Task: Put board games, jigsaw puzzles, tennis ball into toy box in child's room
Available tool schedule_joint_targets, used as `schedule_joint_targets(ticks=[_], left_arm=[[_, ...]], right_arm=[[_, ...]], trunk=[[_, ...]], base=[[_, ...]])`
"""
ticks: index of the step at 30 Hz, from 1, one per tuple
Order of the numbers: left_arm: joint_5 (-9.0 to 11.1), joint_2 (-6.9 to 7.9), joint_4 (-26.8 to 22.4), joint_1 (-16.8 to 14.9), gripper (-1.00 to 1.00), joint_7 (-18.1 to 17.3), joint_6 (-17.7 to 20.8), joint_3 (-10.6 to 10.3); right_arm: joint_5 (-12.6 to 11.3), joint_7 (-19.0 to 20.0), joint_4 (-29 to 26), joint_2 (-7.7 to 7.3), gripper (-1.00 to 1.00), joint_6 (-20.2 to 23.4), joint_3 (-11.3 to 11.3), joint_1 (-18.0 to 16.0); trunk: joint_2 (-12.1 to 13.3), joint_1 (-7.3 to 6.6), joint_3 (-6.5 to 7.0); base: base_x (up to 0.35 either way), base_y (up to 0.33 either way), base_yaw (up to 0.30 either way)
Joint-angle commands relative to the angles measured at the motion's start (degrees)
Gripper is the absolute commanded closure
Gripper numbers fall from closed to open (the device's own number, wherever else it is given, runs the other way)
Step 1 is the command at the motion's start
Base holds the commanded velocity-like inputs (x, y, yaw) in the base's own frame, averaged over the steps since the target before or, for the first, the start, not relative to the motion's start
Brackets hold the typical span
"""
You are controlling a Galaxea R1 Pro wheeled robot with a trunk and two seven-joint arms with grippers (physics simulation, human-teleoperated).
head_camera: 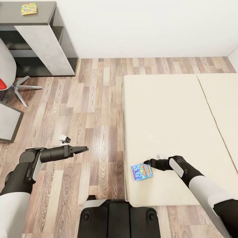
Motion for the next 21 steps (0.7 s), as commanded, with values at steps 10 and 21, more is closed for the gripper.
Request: schedule_joint_targets(ticks=[10, 21], left_arm=[[-0.1, 0.01, 0.0, 0.0, -1.00, -0.3, 0.6, 0.0], [-0.1, 0.01, 0.0, 0.1, -1.00, -0.3, 0.6, 0.0]], right_arm=[[0.1, 0.2, 0.0, -0.05, -1.00, 0.1, 0.2, 0.0], [0.1, 0.2, 0.0, -0.05, -1.00, 0.2, 0.2, 0.0]], trunk=[[-0.1, 0.03, -0.06], [-0.1, 0.03, -0.06]], base=[[0.000, 0.002, 0.000], [0.000, 0.061, 0.000]])
